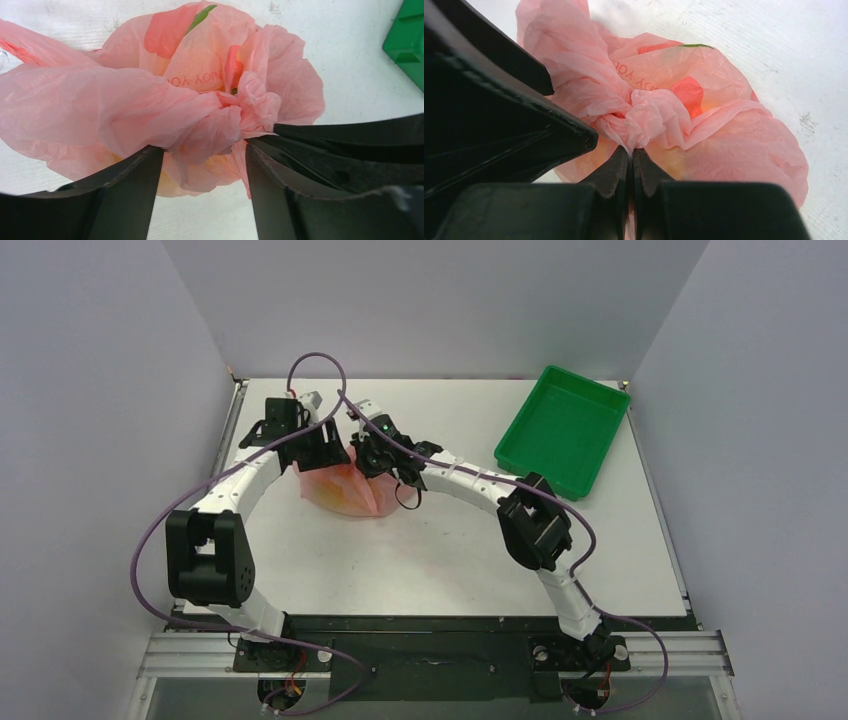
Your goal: Take the fake fruits out of the plastic bag
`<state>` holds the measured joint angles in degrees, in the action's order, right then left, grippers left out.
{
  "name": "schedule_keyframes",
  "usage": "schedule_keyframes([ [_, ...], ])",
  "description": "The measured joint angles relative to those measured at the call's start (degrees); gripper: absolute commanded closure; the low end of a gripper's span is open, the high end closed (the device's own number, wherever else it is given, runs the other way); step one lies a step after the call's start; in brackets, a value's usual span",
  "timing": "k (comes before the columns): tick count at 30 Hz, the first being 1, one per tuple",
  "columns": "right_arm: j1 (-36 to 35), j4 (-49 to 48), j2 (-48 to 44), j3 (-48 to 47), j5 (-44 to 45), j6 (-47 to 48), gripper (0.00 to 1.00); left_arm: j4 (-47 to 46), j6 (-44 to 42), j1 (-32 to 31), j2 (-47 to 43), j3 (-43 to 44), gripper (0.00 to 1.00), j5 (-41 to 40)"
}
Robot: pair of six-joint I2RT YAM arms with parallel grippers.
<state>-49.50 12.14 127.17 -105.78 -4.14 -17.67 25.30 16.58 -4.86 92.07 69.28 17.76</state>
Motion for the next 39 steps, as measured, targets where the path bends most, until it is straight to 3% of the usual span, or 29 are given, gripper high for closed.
schedule_keyframes([
  [5, -0.04, -1.31, -1.33, 1.66, -1.01, -0.70, 1.00, 1.31, -0.70, -0.31, 0.90, 0.00, 0.59, -1.49],
  [8, -0.09, -1.68, -1.64, 1.79, -1.46, -1.03, 1.00, 1.88, -0.87, -0.42, 0.90, 0.35, 0.76, -2.45],
  [15, 0.63, -4.94, -3.06, 5.46, -2.78, -2.58, 1.00, 2.05, -1.09, -0.42, 0.61, 0.61, 1.00, -6.19],
  [20, 2.84, -10.27, -4.90, 10.47, -6.34, -6.67, 1.00, 2.29, -0.02, 1.53, -0.35, 0.59, 1.00, -6.80],
  [27, 6.43, -17.99, -6.23, 15.80, -12.33, -12.76, 1.00, 0.79, 2.75, 7.61, -1.31, -0.39, 1.00, -0.94],
  [33, 7.04, -17.14, -6.62, 16.20, -12.83, -12.57, 0.88, 0.24, 3.74, 8.15, -1.27, -0.50, 1.00, 2.95],
  [39, 5.95, -11.21, -8.79, 14.62, -9.44, -7.69, 0.63, -0.44, 3.85, 8.39, -1.20, -0.50, 1.00, 4.59],
])
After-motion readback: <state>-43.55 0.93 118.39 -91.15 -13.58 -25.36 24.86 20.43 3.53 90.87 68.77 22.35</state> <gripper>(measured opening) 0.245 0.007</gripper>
